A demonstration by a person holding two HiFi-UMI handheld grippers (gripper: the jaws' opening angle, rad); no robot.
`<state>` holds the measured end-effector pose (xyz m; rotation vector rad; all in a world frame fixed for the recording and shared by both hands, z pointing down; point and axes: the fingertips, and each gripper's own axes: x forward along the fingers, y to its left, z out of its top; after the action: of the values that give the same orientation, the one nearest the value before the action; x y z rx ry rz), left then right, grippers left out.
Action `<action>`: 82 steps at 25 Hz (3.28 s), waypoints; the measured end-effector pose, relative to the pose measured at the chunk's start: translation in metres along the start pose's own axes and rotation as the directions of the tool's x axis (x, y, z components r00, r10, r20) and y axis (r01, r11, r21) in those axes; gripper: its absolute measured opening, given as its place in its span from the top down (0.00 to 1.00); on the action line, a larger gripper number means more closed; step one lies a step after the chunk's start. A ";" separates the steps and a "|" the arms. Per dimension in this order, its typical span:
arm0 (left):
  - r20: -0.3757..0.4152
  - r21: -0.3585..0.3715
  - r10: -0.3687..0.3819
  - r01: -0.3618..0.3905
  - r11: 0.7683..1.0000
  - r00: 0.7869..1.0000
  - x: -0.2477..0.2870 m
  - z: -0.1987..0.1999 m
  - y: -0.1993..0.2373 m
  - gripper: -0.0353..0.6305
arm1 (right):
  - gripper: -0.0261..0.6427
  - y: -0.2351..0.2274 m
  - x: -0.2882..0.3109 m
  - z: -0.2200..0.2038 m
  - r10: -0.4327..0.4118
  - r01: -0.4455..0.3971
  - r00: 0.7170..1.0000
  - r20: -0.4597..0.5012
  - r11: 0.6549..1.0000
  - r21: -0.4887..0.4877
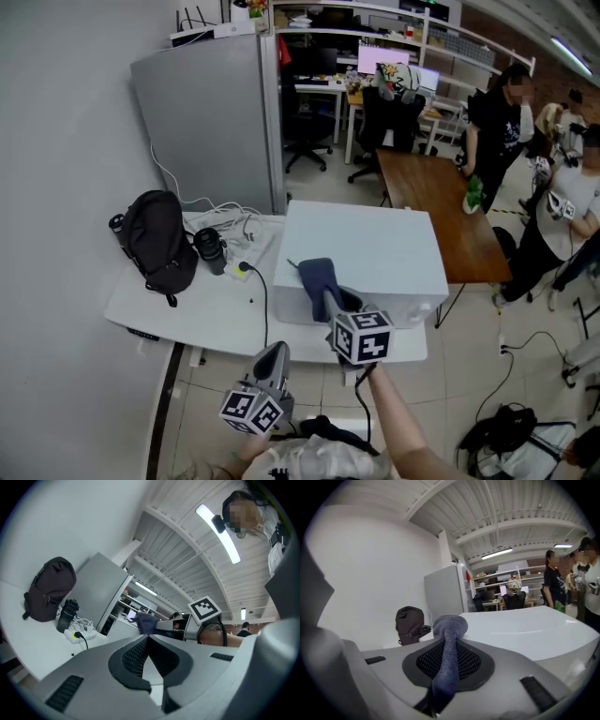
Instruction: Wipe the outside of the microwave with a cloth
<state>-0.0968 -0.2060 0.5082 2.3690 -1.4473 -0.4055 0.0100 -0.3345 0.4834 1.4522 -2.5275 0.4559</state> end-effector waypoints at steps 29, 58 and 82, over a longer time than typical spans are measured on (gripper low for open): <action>-0.036 0.012 -0.118 0.118 0.993 0.992 0.021 -0.002 -0.028 0.97 | 0.85 0.001 0.030 0.087 0.042 -0.042 0.999 0.000 0.995 -0.089; -0.063 0.001 -0.160 0.161 0.987 0.985 0.040 -0.019 -0.045 0.97 | 0.85 -0.288 -0.100 0.027 -0.447 0.456 0.872 -0.202 0.890 0.001; -0.011 0.081 -0.080 0.081 0.993 0.997 0.033 0.013 -0.026 0.97 | 0.85 -0.096 0.175 0.079 -0.023 -0.009 0.937 -0.350 0.996 -0.089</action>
<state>-0.0670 -0.2261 0.4834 2.4970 -1.3933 -0.3629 0.0040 -0.5493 0.4807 1.2214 -2.2294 0.5392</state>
